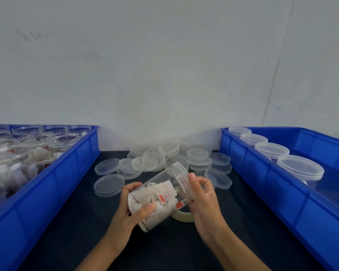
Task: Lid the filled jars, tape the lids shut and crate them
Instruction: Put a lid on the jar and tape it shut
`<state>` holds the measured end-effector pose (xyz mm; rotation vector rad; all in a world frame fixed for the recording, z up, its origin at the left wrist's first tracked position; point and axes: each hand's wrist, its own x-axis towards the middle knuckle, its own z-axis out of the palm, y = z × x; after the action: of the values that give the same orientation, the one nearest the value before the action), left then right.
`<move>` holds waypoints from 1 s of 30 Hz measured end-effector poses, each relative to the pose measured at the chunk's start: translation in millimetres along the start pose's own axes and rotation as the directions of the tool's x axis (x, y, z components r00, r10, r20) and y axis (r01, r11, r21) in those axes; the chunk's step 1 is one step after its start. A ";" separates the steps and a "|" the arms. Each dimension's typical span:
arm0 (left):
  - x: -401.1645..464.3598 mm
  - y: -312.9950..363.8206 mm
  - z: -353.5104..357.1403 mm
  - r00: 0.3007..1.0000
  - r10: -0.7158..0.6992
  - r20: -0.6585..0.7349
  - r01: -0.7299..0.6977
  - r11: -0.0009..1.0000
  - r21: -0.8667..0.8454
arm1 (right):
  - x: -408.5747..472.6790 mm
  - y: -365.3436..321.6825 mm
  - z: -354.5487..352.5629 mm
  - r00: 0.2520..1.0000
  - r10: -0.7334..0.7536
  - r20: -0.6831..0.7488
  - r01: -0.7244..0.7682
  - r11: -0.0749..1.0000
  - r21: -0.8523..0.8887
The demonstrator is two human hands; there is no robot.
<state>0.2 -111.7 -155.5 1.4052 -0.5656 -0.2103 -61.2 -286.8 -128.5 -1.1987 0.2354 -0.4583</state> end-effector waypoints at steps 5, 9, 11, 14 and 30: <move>-2.0 1.3 2.1 0.999 -0.036 0.011 0.036 0.999 -0.031 | -6.1 1.9 2.9 0.969 -0.145 0.200 0.192 0.952 -0.237; -3.5 11.4 2.2 0.996 -0.084 0.016 0.084 0.995 -0.055 | -7.4 -2.7 1.4 0.943 -0.191 0.273 0.269 0.919 -0.288; -4.6 17.4 1.3 0.992 -0.125 0.009 0.125 0.990 -0.067 | -7.6 -3.9 1.1 0.923 -0.223 0.313 0.317 0.902 -0.293; -5.8 27.6 -1.5 0.950 -0.289 0.117 0.303 0.945 -0.121 | -8.1 -6.4 -0.6 0.882 -0.289 0.373 0.407 0.866 -0.291; -6.3 22.8 9.7 0.998 -0.070 0.006 0.070 0.997 -0.024 | -7.1 -12.1 -4.2 0.935 -0.105 0.338 0.236 0.896 -0.377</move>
<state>-14.2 -113.2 -134.4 1.4027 -0.5172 -0.2764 -71.8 -290.5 -119.1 -1.6992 -0.0533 -0.3761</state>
